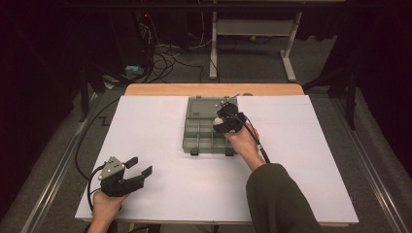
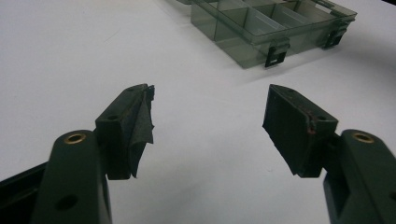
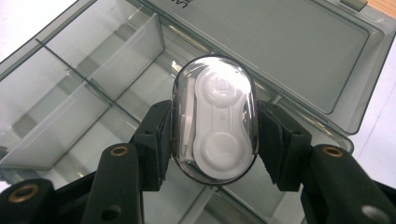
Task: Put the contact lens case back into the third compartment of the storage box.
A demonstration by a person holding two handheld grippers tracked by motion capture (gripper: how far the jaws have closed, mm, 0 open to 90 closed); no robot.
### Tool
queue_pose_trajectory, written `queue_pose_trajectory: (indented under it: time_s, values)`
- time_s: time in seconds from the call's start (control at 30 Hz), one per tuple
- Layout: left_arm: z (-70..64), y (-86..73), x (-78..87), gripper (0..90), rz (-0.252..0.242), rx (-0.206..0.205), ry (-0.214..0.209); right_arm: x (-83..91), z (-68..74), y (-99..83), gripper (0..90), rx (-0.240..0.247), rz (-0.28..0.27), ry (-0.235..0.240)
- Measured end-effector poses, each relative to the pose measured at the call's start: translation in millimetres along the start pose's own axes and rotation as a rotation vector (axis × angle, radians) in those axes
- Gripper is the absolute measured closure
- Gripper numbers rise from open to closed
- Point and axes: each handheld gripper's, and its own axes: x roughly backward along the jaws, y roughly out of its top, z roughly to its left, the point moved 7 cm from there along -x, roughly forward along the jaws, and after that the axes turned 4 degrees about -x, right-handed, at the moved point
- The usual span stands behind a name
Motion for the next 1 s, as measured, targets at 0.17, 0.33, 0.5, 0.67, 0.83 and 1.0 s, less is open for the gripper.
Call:
queue_pose_trajectory:
  time_s: [0.17, 0.33, 0.5, 0.67, 0.83, 1.0]
  values:
    - [-0.5, 1.0, 0.7, 33.0, -0.007, -0.003, -0.004, -2.5, -0.4, 2.2, 48.7, 0.001, -0.004, -0.016]
    - [-1.0, 0.8, 0.8, 33.0, -0.003, -0.008, -0.006, -3.8, -2.4, 2.4, 48.7, -0.005, 0.002, -0.030]
    - [-1.0, 1.4, 1.1, 33.0, -0.008, -0.007, -0.005, -5.1, -1.4, 3.6, 45.6, 0.001, -0.005, -0.034]
    - [-0.8, 1.2, 1.2, 33.0, -0.008, -0.006, -0.006, -4.4, -1.1, 3.4, 41.9, -0.008, -0.011, -0.011]
    - [-0.8, 1.3, 1.5, 33.0, -0.009, -0.005, -0.005, 3.6, -4.3, 3.0, 45.8, -0.021, -0.023, -0.002]
    - [-0.4, 1.2, 1.7, 33.0, -0.011, -0.002, -0.004, 14.9, -8.4, -0.7, 50.4, -0.033, -0.054, 0.021]
